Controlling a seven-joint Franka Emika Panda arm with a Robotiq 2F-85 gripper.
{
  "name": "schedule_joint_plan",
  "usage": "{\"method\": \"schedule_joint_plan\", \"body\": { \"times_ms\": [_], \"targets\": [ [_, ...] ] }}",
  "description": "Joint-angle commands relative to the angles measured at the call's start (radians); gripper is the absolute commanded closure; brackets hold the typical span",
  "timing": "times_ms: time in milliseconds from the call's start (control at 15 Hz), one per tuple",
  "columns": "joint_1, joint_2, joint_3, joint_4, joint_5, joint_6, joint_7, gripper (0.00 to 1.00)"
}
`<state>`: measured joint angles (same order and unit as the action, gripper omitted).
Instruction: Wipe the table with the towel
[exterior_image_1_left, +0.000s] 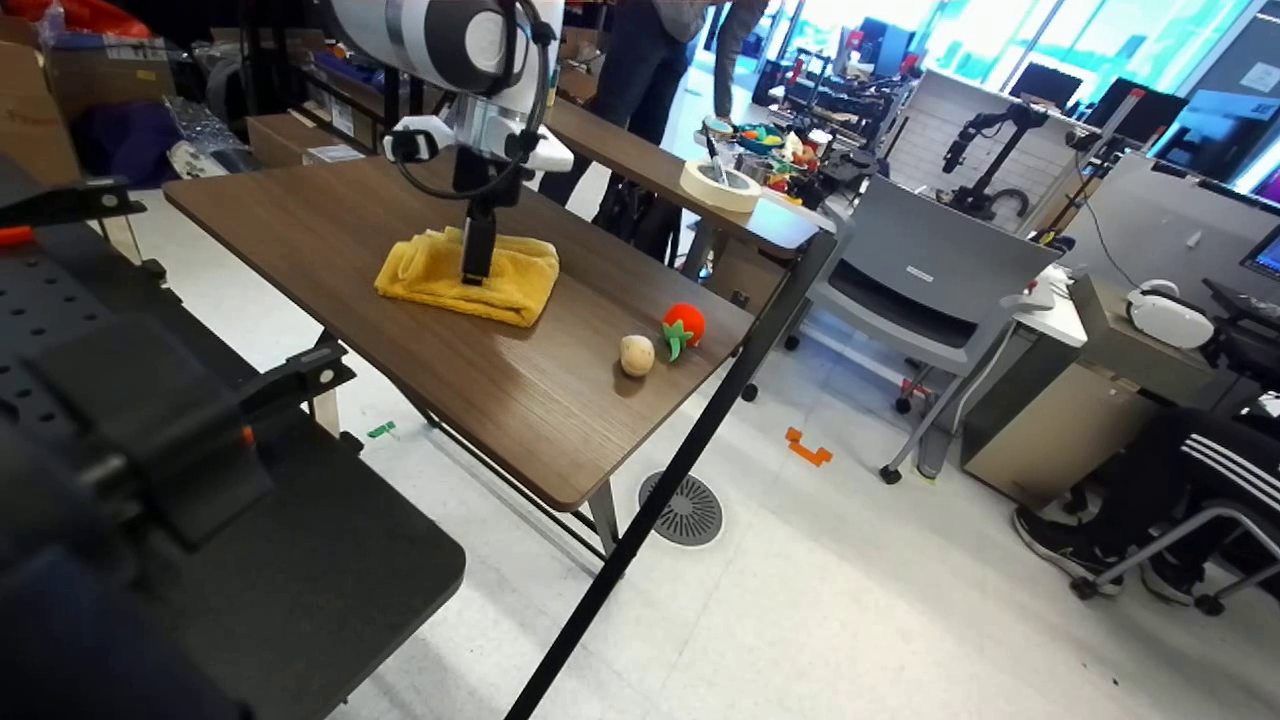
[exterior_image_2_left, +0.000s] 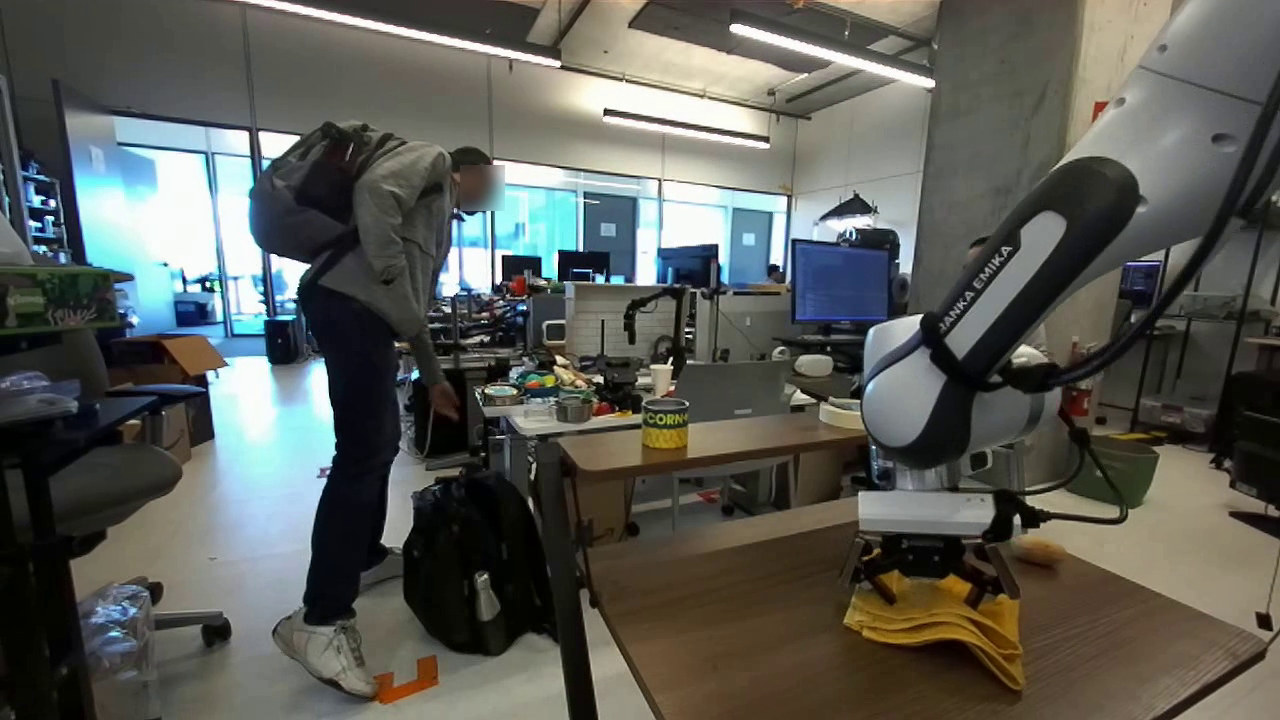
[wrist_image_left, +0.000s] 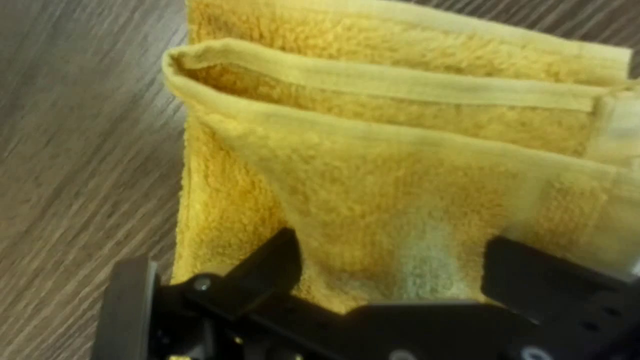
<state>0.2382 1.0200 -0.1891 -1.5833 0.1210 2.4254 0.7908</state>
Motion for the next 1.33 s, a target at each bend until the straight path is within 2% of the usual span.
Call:
{"method": "schedule_joint_plan", "body": {
  "times_ms": [0,67,200,467,667,800,1067,1267],
  "targets": [
    [0.128,-0.042,-0.103,-0.194,-0.08,0.211,0.202,0.0],
    [0.05,-0.025,-0.033,-0.085,-0.061,0.116,0.118,0.0],
    [0.098,-0.038,-0.071,-0.14,-0.083,0.176,0.185,0.0],
    [0.106,-0.044,-0.081,-0.159,-0.084,0.185,0.195,0.0],
    [0.203,0.011,-0.16,-0.213,-0.124,0.426,0.299,0.0],
    [0.26,0.012,-0.172,-0.305,-0.159,0.553,0.277,0.0],
    [0.38,-0.034,-0.161,-0.491,-0.131,0.799,0.146,0.0],
    [0.466,-0.056,-0.12,-0.584,-0.065,0.935,0.009,0.0]
  ]
}}
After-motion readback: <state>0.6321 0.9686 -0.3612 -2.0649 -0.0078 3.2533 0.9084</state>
